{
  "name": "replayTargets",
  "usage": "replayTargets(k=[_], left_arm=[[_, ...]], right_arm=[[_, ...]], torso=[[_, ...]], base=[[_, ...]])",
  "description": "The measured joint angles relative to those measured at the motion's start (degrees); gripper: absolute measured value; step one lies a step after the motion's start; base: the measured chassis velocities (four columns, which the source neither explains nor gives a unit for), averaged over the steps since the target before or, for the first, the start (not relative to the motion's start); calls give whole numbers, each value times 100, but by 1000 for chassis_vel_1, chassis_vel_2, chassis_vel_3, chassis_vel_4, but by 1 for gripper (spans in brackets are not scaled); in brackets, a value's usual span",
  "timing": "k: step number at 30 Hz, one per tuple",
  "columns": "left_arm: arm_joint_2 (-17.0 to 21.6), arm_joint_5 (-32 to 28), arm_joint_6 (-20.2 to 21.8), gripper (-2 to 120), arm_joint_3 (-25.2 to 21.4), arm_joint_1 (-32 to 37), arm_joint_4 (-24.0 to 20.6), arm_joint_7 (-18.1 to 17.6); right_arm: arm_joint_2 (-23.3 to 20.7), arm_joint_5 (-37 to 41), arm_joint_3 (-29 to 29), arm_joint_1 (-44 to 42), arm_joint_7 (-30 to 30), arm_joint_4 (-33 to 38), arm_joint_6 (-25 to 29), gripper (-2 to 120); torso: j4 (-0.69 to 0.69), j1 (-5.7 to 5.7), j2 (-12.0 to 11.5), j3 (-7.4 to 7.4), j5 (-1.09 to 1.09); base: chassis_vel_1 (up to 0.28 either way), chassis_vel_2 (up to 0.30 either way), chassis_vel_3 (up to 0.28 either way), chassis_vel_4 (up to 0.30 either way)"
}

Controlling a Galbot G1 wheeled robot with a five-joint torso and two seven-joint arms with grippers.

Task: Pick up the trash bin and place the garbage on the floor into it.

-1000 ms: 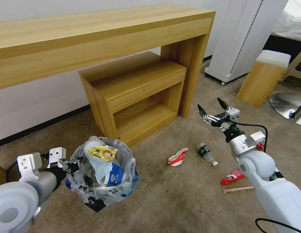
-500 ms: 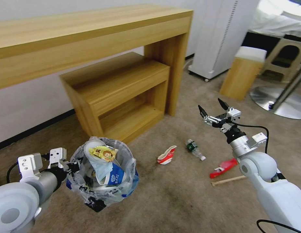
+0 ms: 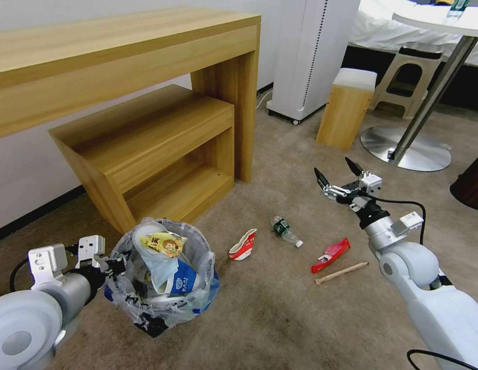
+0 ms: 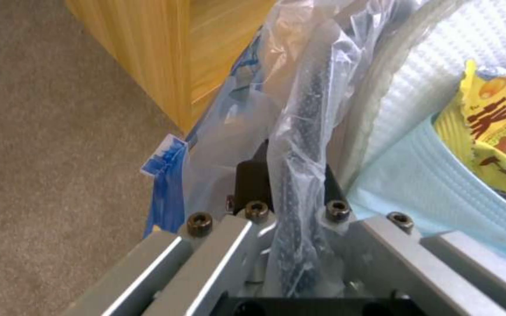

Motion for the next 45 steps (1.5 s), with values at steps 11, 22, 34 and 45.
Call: replayTargets(k=[11, 22, 34, 45], left_arm=[[30, -26, 0, 1, -24, 23, -28, 0], [27, -37, 0, 1, -37, 24, -23, 34], [11, -26, -1, 1, -66, 35, -42, 52], [-12, -6, 0, 1, -68, 90, -75, 52]], right_arm=[[43, -4, 8, -8, -5, -5, -25, 100], [47, -3, -17, -3, -15, -25, 2, 100], [49, 22, -37, -23, -41, -28, 88, 100], [-86, -174, -353, 76, -474, -166, -235, 100]], torso=[[0, 0, 0, 0, 0], [0, 0, 0, 0, 0], [-1, 4, 0, 4, 0], [0, -1, 0, -1, 0]], base=[[0, 0, 0, 0], [-56, 48, 51, -43], [-198, 199, 183, -197], [-12, 11, -2, 5]])
